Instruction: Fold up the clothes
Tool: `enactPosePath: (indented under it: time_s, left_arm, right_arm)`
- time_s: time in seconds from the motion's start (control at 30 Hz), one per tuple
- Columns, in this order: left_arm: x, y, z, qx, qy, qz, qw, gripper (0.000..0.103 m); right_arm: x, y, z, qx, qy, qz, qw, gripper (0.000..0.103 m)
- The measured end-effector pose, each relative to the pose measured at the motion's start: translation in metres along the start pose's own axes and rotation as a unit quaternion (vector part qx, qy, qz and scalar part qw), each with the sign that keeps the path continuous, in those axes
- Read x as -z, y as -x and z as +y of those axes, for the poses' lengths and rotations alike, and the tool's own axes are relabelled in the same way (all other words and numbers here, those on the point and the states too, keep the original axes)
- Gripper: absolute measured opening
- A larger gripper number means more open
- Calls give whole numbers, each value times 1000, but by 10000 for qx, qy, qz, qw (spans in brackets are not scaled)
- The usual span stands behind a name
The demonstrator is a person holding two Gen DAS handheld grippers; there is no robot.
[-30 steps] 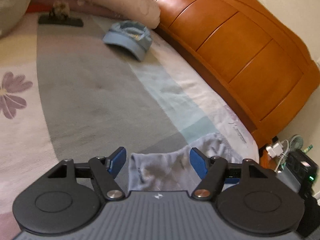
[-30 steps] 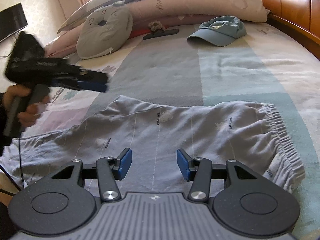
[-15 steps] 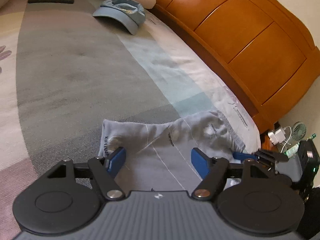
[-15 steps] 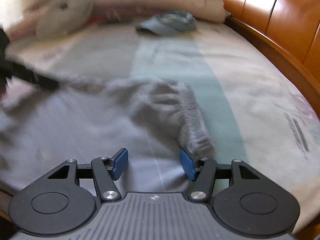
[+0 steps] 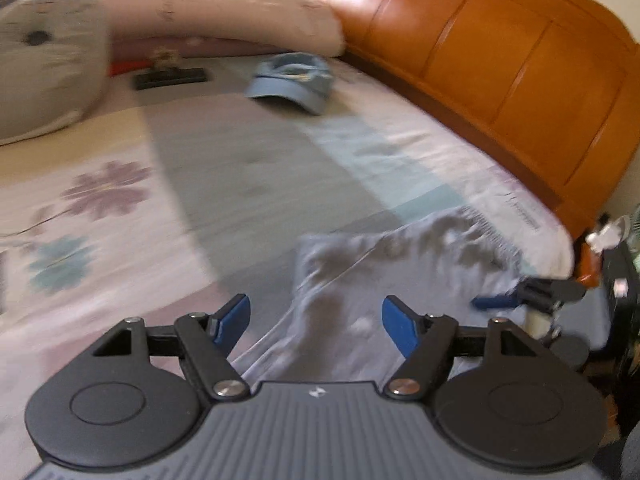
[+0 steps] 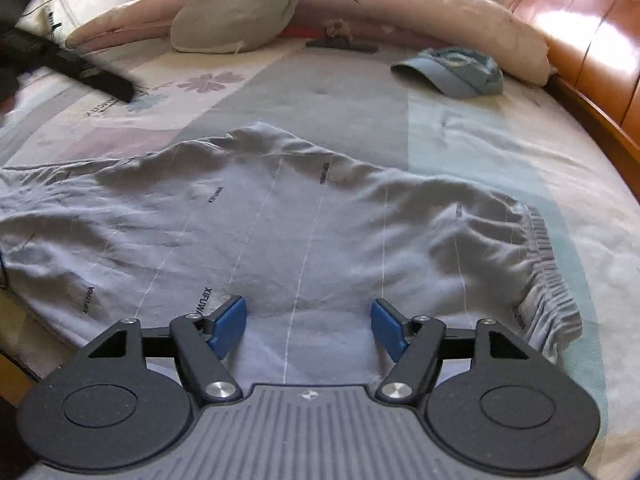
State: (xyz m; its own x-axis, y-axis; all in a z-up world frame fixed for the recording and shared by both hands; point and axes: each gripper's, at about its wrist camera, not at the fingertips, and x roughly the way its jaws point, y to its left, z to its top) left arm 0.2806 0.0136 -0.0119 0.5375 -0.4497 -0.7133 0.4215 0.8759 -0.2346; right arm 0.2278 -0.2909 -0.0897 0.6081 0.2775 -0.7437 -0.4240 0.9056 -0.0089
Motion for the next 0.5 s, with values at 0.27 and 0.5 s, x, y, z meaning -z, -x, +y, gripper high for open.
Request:
enactPosePath:
  time_s: [0.27,0.5]
  left_arm:
    - [62,37,28,-161,929,446,9945,75]
    - [78,29,47,-555,1584,300,9854,75]
  right_arm:
    - [-17,9,23,-265,327,-207,9989,74]
    - [-41,7,34,-681,636,-448,9946,72]
